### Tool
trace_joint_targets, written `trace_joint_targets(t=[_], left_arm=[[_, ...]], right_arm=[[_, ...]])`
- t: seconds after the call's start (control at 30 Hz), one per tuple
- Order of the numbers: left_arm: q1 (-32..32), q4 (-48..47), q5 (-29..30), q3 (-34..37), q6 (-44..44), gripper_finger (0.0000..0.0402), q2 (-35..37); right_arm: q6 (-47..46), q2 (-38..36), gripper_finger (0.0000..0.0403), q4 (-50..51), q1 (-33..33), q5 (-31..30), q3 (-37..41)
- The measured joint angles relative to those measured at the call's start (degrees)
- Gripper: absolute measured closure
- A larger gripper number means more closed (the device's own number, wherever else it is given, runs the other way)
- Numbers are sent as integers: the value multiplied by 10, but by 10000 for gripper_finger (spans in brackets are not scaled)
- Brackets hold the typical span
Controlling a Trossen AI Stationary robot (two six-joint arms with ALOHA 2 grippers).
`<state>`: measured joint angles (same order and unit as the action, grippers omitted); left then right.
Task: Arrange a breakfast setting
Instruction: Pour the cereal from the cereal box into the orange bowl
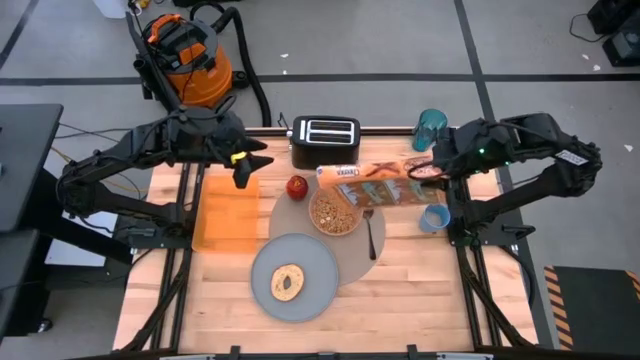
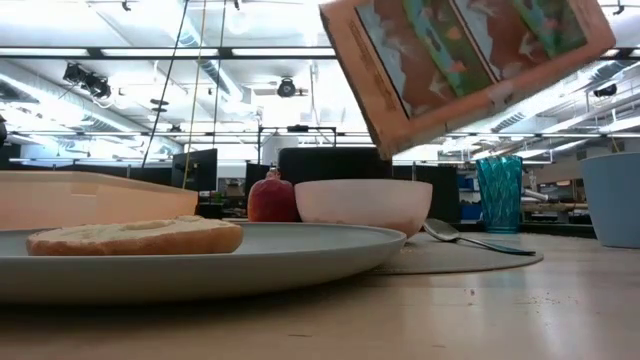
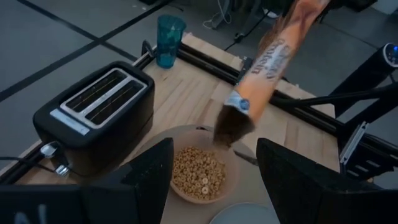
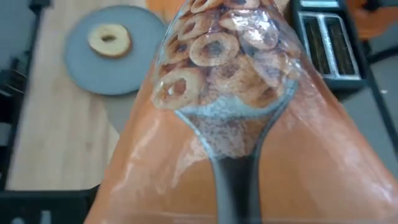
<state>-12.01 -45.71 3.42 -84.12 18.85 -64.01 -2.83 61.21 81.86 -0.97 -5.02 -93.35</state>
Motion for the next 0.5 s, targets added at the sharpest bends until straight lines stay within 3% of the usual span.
trace_joint_targets(t=[0.13,0.5], left_arm=[[0,22,0,0,-4,164,0],[0,77,-6,0,0,164,3]], right_arm=[[-3,-32,181,-1,11,-18,57],[-34,-131,181,-80,19,3,158]])
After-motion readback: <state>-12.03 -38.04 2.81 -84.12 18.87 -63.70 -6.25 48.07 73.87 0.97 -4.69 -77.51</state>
